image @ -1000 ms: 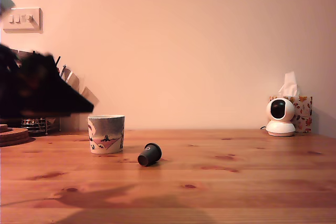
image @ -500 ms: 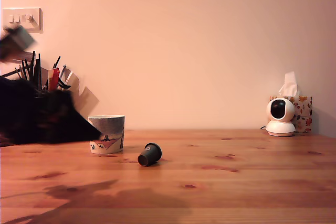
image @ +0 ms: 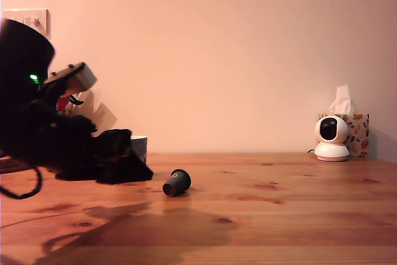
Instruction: Pick up the coffee capsules on the table and drop them inside the coffee cup
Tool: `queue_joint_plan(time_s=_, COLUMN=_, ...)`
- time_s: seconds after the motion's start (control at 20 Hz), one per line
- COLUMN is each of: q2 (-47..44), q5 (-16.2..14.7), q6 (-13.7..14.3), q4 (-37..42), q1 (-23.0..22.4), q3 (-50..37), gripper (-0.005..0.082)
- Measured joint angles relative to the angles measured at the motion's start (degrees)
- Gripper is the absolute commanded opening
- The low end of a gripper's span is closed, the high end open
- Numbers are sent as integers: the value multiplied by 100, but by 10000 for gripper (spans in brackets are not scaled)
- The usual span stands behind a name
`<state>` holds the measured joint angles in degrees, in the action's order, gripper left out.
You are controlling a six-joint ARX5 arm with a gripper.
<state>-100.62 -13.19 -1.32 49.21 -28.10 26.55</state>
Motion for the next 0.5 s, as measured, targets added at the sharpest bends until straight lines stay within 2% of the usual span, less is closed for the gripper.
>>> queue_joint_plan(time_s=0.5, q2=-660, q5=103, q6=2, q4=-107, q1=-33, q3=798, gripper=539)
